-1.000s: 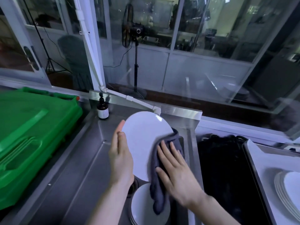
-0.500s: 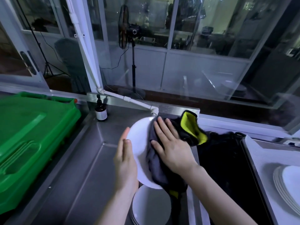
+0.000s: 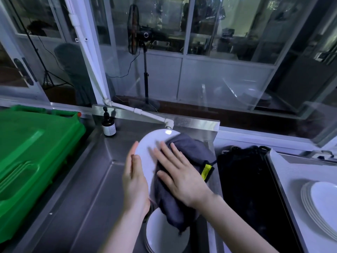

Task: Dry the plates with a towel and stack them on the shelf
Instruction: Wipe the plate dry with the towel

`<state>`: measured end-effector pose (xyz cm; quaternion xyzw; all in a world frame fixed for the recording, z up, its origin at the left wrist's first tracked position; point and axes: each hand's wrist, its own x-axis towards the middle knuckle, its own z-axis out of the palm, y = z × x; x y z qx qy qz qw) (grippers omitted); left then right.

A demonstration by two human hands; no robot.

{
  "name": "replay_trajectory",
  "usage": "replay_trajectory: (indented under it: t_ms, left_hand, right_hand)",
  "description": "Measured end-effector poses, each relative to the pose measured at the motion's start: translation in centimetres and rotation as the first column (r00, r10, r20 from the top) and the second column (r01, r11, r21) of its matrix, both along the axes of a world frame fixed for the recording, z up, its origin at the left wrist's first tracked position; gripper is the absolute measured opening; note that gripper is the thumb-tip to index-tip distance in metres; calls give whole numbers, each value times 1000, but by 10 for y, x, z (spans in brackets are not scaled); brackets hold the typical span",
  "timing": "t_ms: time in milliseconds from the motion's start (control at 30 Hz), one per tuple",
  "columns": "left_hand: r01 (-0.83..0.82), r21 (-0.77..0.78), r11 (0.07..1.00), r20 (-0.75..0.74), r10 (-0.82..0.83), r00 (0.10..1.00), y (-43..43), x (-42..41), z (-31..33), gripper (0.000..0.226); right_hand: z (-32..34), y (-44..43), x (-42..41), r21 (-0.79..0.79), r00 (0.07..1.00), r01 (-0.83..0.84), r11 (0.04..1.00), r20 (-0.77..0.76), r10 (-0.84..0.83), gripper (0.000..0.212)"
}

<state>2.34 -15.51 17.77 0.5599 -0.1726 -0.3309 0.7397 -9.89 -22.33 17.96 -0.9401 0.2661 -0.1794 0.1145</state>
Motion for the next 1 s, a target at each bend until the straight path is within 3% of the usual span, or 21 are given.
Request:
replay_trajectory:
  t_ms: [100,200,233,300,367,400,467,567,700,833,900,1000]
  left_hand:
    - [23,0,1000,-85,-23,996,6,1,-5,31]
    - [39,-5,999,-132,-39,990,9,5,-5,30]
    - [38,-9,999,-133,-38,990,9,7,-3,30]
    - [20,-10,1000,-115,-21,993,7,13,-2,32]
    - [2,-10,1000,-93,-3,996,5,19,0,33]
    - [-10,-13,1000,-90,9,996,4,22,0,33]
    - [-37,-8,999,-58,36,998,1,29,0,32]
    - [1,22,1000,36,-1,999,0,38,4,37]
    - [169,65,983,209,-179,961,3,50,6,43]
    - [352,122,928,347,-372,861,4,53,8,44]
    - [406,105,908,430,-409,804,2,47,13,47]
    - [389,50,920,439,-370,819,2,43,17,50]
  right_hand:
    - [11,-17,-6,105,983,131,986,113,-142,63]
    - [16,-28,-15,-181,925,379,908,63,-374,66]
    - [19,-31,-18,-184,889,454,872,28,-457,73]
    - [24,-37,-27,27,839,543,839,-52,-542,83]
    - [22,-35,-32,418,833,479,772,62,-550,61]
    - [18,-29,-33,531,805,416,738,163,-570,44]
    - [6,-14,-33,645,713,335,687,303,-633,26]
    - [-3,3,-30,743,657,228,629,359,-663,32]
    - [19,-21,-28,686,709,252,682,349,-613,29]
    - [46,-49,-21,476,898,253,842,208,-388,38]
    - [55,-55,-16,363,939,240,900,148,-310,44]
    - [61,-55,-16,331,942,222,917,171,-290,44]
